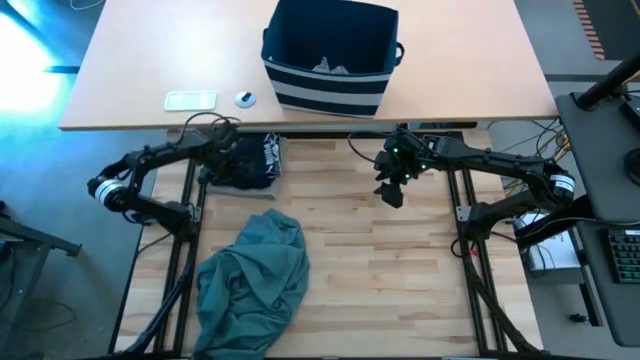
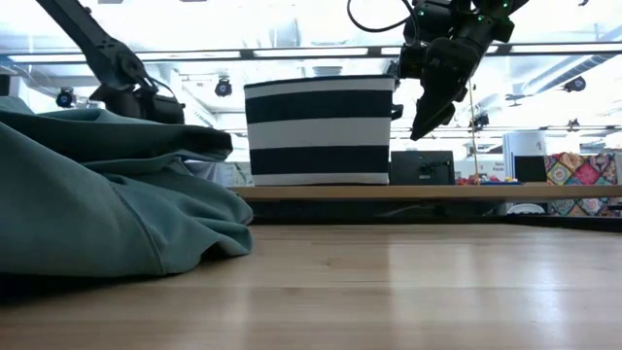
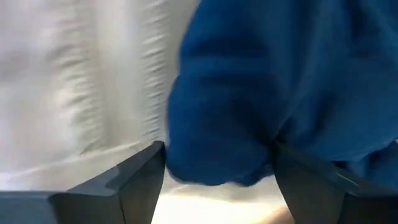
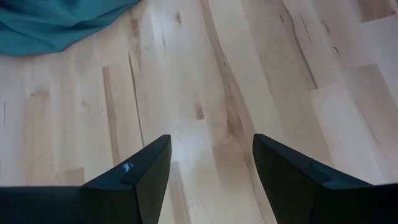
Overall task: Fold Laundry from Bin
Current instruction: Stack the folded black underwear on the folded brown shorts
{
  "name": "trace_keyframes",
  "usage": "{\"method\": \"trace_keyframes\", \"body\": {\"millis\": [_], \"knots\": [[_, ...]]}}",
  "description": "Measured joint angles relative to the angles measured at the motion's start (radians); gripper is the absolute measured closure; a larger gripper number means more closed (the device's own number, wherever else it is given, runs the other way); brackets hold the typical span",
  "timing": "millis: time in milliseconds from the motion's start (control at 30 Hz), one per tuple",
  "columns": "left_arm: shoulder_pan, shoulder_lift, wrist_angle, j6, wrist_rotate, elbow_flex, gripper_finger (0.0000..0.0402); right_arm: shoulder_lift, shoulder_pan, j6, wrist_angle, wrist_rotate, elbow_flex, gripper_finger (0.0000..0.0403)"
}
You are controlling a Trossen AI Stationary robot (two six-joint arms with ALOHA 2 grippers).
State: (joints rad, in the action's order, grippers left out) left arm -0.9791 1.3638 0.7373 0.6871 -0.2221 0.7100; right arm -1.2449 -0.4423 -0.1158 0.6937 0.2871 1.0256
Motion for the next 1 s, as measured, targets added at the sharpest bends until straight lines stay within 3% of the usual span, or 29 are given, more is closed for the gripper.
{"method": "trace_keyframes", "body": {"millis": [100, 233, 400, 467, 600, 700, 867, 1000], "knots": [[0.003, 0.005, -0.081, 0.029, -0.038, -0.015, 0.0158, 0.000, 0.000, 0.001, 0.002, 0.000, 0.000, 0.0184], [0.003, 0.001, -0.085, 0.033, -0.027, 0.019, 0.0236, 0.000, 0.000, 0.010, 0.004, 0.000, 0.000, 0.0184], [0.003, -0.024, 0.020, 0.023, -0.026, 0.126, 0.0364, 0.000, 0.000, 0.011, 0.005, 0.000, 0.000, 0.0184], [0.003, -0.040, 0.120, 0.008, -0.037, 0.186, 0.0388, 0.000, 0.000, 0.011, 0.005, 0.000, -0.004, 0.0184], [0.003, -0.065, 0.396, -0.049, -0.077, 0.288, 0.0370, 0.000, 0.000, 0.009, 0.004, 0.000, -0.008, 0.0184], [0.003, -0.084, 0.521, -0.059, -0.077, 0.296, 0.0367, 0.000, 0.000, 0.003, 0.000, 0.000, -0.012, 0.0184], [-0.027, -0.079, 0.504, -0.067, -0.072, 0.217, 0.0358, 0.000, 0.000, 0.010, -0.040, 0.000, -0.022, 0.0184], [-0.040, -0.050, 0.504, -0.103, -0.077, 0.139, 0.0322, 0.000, 0.001, 0.009, -0.041, 0.000, -0.023, 0.0184]]}}
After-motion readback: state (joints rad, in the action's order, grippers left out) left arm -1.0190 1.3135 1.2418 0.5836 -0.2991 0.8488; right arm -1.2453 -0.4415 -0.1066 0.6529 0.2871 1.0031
